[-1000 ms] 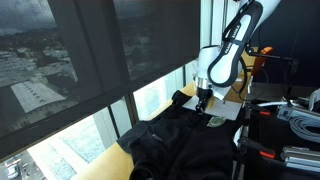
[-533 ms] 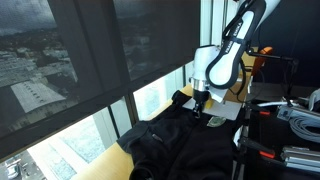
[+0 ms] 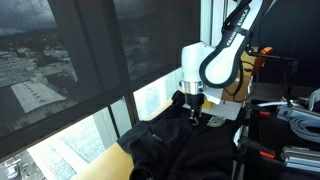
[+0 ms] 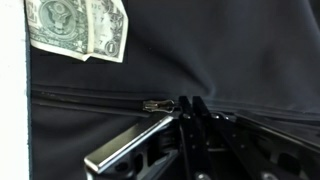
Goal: Zip closed the jersey
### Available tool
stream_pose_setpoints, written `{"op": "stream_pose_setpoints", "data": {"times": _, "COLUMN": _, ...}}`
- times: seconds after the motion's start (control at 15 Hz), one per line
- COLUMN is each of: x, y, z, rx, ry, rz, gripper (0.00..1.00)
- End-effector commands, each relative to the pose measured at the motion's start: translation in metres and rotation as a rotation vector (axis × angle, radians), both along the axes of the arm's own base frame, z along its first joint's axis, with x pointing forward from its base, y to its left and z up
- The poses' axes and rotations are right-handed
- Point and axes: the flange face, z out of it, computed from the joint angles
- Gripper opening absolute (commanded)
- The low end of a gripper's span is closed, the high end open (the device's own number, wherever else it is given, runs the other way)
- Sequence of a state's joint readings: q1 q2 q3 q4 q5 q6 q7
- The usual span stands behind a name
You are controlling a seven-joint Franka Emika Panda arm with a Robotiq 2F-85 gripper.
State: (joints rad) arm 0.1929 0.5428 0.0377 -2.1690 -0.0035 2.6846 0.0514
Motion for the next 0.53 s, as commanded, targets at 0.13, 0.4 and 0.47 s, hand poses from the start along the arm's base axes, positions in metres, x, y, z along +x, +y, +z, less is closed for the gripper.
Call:
{"op": "stream_pose_setpoints", "data": {"times": 0.13, "x": 0.006, "y": 0.059, "z": 0.040, "rx": -0.046, "ry": 0.072, "rz": 0.041, "gripper": 0.02}}
{"op": "stream_pose_setpoints", "data": {"times": 0.4, "x": 0.017, "y": 0.096, "z": 0.057, "rx": -0.079, "ry": 0.121, "rz": 0.071, "gripper": 0.02}}
{"op": "stream_pose_setpoints", "data": {"times": 0.47, "x": 0.021, "y": 0.105, "z": 0.061, "rx": -0.085, "ry": 0.134, "rz": 0.081, "gripper": 0.02}}
